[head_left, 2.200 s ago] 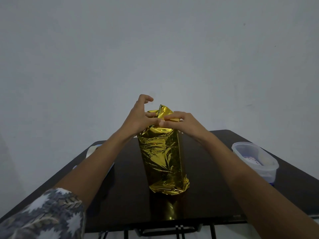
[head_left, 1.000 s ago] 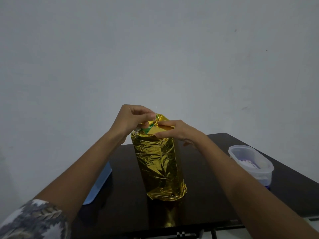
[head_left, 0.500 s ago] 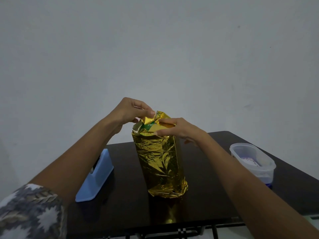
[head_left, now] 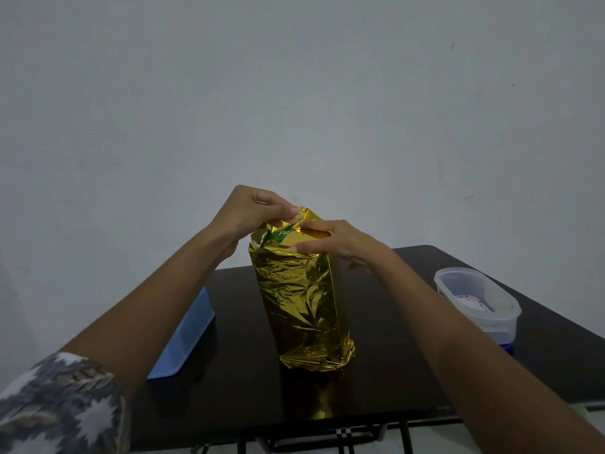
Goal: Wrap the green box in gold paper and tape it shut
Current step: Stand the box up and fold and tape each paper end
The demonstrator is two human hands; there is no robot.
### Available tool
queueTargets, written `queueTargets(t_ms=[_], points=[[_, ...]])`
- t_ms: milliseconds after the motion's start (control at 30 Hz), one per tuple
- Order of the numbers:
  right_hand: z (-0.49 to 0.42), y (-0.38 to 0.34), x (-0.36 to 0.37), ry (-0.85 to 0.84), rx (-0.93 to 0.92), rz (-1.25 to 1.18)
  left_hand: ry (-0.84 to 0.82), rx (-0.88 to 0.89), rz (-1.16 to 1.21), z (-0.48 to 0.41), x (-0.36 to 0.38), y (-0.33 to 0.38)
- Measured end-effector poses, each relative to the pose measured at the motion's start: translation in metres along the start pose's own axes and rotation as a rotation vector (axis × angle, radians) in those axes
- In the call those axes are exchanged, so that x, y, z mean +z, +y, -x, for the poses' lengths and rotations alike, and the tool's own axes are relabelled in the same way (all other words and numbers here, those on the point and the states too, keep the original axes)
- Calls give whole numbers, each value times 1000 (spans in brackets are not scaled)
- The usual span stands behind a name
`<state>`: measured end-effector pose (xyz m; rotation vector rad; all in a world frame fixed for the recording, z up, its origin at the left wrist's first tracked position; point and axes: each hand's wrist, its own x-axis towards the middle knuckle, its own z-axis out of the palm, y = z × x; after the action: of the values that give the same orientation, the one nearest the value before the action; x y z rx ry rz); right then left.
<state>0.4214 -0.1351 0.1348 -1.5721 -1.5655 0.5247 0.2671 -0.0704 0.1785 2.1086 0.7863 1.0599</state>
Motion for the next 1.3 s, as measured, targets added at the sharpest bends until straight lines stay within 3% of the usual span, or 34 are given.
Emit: queueTargets(t_ms=[367, 1033, 1300], points=[[-3, 3, 0, 1, -15, -38, 188, -154, 89, 14, 17, -13], [-7, 7, 2, 9, -19, -75, 445, 191, -517, 24, 33, -26], [-2, 7, 1, 8, -3, -74, 442, 182, -616, 24, 36, -28]])
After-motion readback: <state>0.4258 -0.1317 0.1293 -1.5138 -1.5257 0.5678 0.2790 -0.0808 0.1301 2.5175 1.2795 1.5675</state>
